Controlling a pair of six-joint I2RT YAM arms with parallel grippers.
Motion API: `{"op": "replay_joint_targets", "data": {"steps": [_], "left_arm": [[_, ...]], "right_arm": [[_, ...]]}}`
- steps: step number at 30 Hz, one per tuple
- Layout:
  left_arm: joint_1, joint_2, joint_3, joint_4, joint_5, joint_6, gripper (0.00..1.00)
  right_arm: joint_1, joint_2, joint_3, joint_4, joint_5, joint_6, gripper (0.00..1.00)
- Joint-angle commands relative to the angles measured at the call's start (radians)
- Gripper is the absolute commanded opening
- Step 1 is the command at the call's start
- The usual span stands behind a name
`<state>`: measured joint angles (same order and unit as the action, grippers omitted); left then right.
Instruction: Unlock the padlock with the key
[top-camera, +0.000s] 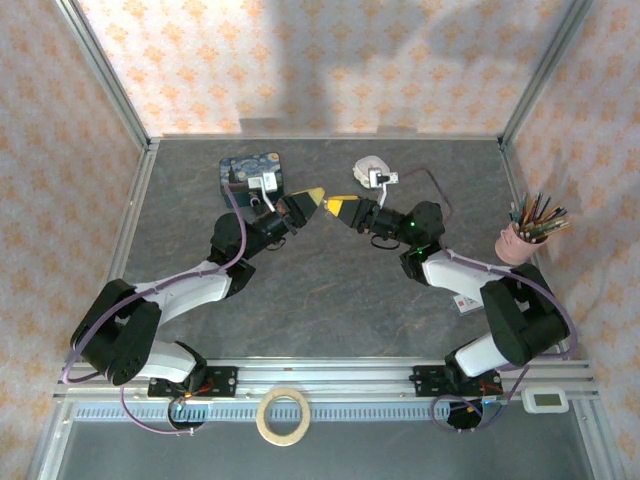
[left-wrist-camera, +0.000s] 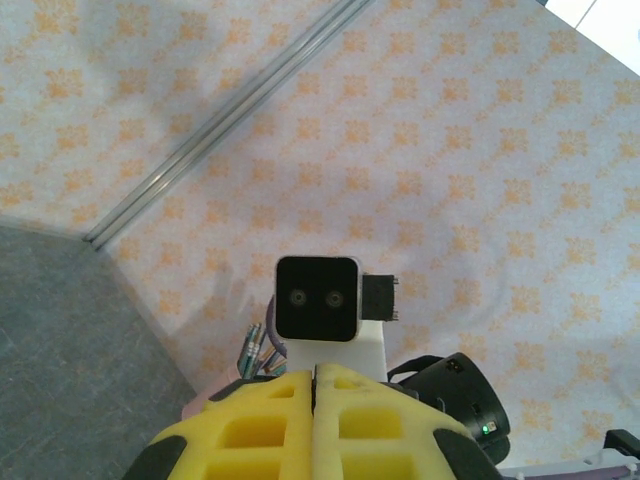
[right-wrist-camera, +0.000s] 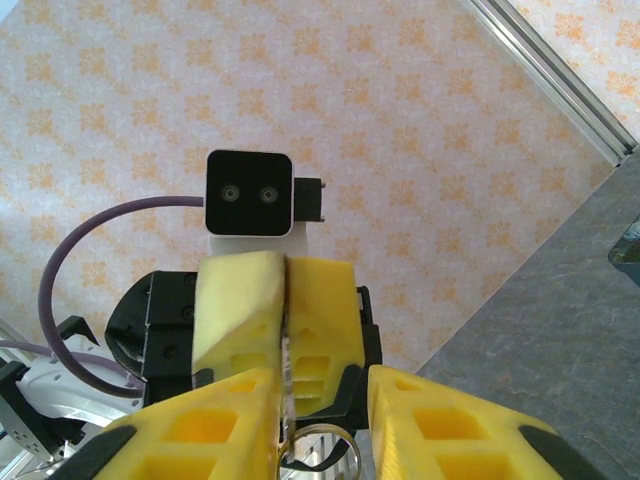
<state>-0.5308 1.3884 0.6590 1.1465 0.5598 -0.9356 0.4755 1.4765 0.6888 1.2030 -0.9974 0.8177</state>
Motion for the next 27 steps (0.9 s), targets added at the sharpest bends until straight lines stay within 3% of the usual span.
{"op": "replay_joint_targets", "data": {"steps": [1, 8, 16, 25, 27], "left_arm": [[-0.009, 0.003, -0.01, 0.082, -0.008, -0.011, 0.0], [-0.012, -0.001, -0.01, 0.086, -0.024, -0.011, 0.0], [-0.012, 0.008, -0.01, 0.096, -0.028, -0.023, 0.0], [-0.012, -0.002, -0.01, 0.091, -0.036, -0.021, 0.0], [-0.012, -0.001, -0.011, 0.094, -0.034, -0.025, 0.0]], "right_arm": [[0.007, 0.009, 0.009, 0.064, 0.009, 0.002, 0.3], [0.012, 0.014, 0.005, 0.059, 0.006, -0.001, 0.24], [0.022, 0.019, 0.006, 0.056, 0.01, -0.001, 0.33], [0.022, 0.029, 0.012, 0.066, 0.015, 0.003, 0.02], [0.022, 0.03, 0.01, 0.066, 0.028, 0.002, 0.0]]}}
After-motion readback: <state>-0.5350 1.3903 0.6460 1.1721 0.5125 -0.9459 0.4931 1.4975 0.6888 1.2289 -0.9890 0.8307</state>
